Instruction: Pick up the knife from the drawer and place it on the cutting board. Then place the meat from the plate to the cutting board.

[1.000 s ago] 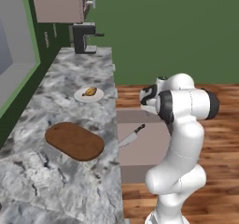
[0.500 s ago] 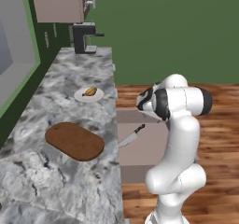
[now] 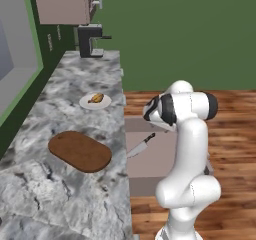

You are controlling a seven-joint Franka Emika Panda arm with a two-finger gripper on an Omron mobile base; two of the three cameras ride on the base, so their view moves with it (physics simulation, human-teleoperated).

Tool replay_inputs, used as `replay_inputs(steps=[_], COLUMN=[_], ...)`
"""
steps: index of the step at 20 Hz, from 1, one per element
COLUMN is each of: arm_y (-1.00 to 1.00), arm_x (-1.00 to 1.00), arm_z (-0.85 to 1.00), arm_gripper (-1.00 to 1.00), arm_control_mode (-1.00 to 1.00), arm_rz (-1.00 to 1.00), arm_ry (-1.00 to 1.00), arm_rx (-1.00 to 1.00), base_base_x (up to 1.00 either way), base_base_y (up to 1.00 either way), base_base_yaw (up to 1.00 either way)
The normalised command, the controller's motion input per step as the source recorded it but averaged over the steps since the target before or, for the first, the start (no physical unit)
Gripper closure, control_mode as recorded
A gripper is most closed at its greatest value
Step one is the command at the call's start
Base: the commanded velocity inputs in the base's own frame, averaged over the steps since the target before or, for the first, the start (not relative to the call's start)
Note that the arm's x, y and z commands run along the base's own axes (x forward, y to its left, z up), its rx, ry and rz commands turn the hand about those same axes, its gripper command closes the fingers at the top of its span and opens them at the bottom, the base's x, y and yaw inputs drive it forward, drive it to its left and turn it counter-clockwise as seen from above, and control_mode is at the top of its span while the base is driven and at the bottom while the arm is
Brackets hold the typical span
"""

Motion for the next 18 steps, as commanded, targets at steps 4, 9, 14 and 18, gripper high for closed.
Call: replay_inputs(steps=[4,9,14,18], arm_y=[0.0,0.0,0.0,0.0], arm_x=[0.41,0.31,0.34,0.32], arm_z=[-0.34,-0.42,-0.42,-0.39], arm_gripper=[-1.0,-1.0,-1.0,-1.0], arm_control_mode=[-1.0,-1.0,-1.0,-1.0], arm_rz=[0.0,0.0,0.0,0.0], arm_ry=[0.0,0.0,-0.02,-0.01], arm_rx=[0.0,0.0,0.0,0.0], base_base_x=[0.0,0.0,0.0,0.0], base_base_y=[0.0,0.0,0.0,0.0], base_base_yaw=[0.0,0.0,0.0,0.0])
